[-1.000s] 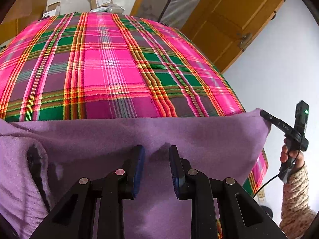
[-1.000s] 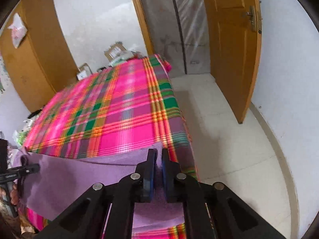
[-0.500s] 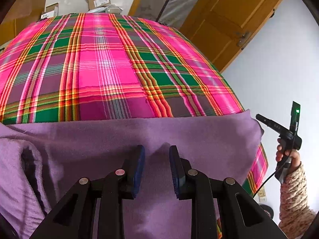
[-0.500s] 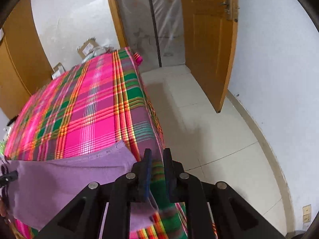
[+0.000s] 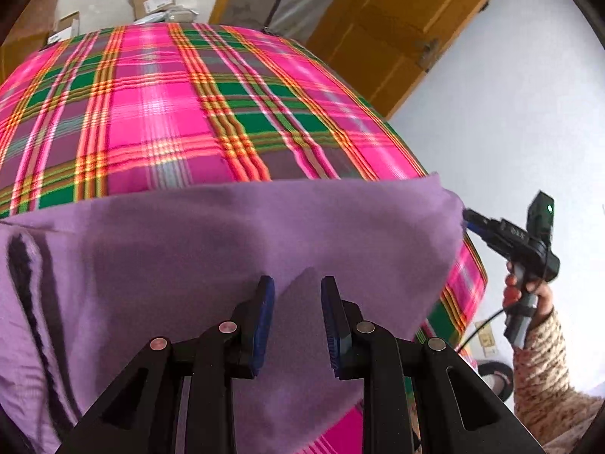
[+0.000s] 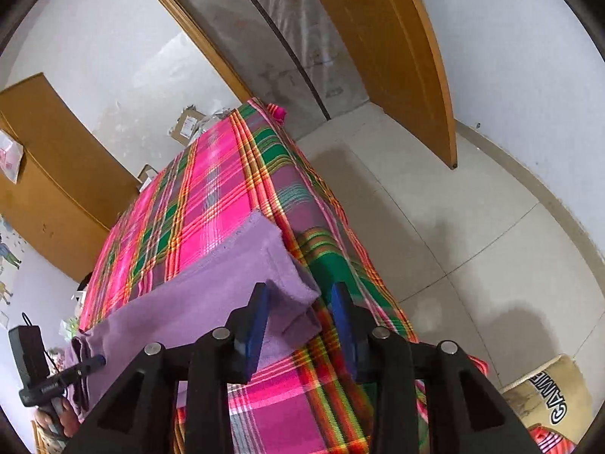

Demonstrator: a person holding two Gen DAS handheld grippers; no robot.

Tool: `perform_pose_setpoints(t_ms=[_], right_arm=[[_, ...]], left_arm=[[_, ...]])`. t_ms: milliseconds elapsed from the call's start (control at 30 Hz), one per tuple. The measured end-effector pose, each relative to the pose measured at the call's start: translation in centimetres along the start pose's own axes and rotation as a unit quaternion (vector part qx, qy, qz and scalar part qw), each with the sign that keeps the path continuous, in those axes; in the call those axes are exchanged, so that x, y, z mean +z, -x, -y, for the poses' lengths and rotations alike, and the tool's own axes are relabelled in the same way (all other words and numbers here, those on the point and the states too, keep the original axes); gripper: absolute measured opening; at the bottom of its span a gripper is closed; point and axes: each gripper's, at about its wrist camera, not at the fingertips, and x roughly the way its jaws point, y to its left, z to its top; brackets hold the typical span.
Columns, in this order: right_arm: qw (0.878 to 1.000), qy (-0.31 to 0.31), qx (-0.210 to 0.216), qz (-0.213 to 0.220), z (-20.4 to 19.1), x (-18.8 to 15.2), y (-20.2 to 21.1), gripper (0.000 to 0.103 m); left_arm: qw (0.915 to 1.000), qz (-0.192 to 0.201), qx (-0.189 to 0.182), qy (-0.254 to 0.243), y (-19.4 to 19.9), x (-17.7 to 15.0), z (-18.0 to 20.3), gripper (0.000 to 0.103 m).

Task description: Fold clothes

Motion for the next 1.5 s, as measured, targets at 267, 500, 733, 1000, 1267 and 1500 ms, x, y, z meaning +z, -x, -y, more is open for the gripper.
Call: perform_pose_setpoints(t_ms=[267, 500, 733, 1000, 1267, 1500], right_arm=[[0.998, 0.045, -0.031, 0.029, -2.0, 0.2, 2.8, 0.005], [0.997, 0.017, -0.07, -0.005, -0.6, -0.6, 0.8, 0.006], [0.991, 0.037, -0.13, 0.019, -1.5, -0.3, 1.1, 0.012], [0.988, 0.122, -0.09, 0.037, -6.4, -3.3, 1.3, 0.025], [0.975, 0.219, -0.038, -0.002, -11.7, -6.3, -1.7, 0.026], [0.962, 0.273, -0.027, -0.017, -13.9, -9.3, -2.0, 0.026]], left_arm=[[0.9995, -0.023, -0.015, -0.017, -0.3, -1.4, 1.1, 0.025], [0.9991, -0.031, -0.021, -0.018, -0.1, -2.1, 1.1, 0.026], [0.9989, -0.033, -0.031, -0.012, 0.5, -2.3, 0.7, 0.028], [0.9982, -0.038, -0.04, -0.022, 0.6, -2.6, 1.1, 0.028], [0.998, -0.038, -0.047, -0.019, 1.1, -3.3, 0.7, 0.028], [0.9976, -0.037, -0.057, -0.014, 1.5, -3.8, 0.1, 0.028]])
